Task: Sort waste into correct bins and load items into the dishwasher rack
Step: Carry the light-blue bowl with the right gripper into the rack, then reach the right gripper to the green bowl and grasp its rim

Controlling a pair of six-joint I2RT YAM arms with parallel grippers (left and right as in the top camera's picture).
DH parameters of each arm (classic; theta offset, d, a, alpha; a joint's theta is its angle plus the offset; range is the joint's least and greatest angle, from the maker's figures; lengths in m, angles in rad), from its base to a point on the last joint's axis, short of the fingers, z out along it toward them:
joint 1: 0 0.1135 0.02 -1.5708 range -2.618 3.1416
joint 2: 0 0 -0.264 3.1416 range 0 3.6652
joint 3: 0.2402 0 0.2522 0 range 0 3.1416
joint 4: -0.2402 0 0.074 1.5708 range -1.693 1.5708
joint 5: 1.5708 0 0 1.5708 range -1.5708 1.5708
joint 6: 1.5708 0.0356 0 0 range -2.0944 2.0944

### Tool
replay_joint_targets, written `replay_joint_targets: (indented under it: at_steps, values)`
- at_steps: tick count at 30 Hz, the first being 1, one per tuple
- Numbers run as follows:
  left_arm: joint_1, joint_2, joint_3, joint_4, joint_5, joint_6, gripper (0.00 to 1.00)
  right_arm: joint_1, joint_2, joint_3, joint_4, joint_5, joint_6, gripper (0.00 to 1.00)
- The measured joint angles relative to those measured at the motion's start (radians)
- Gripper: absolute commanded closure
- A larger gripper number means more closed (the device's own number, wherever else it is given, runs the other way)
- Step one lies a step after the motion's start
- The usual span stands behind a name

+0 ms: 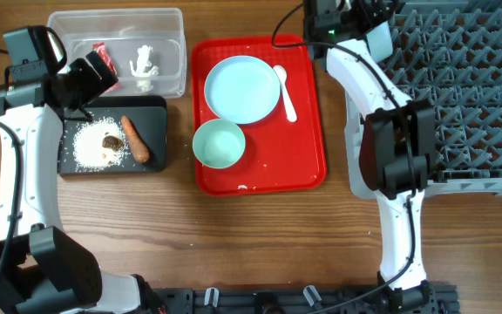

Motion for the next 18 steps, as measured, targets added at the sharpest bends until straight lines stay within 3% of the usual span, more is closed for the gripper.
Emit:
replay_joint_targets:
  at_steps: [6,10,12,18]
  values:
    - [0.0,0.0,0.0,0.0,0.0,0.0,0.0,0.021,0.0,0.0,0.0,-0.011,0.056,0.0]
    - [0.0,0.0,0.0,0.0,0.0,0.0,0.0,0.022,-0.026,-0.002,-0.061,-0.132,0.14,0.0]
    - [0.0,0.0,0.0,0.0,0.0,0.0,0.0,0.025,-0.082,-0.005,-0.142,-0.287,0.204,0.0]
    - [0.0,0.0,0.0,0.0,0.0,0.0,0.0,0.054,-0.3,0.002,-0.43,-1.185,0.404,0.0]
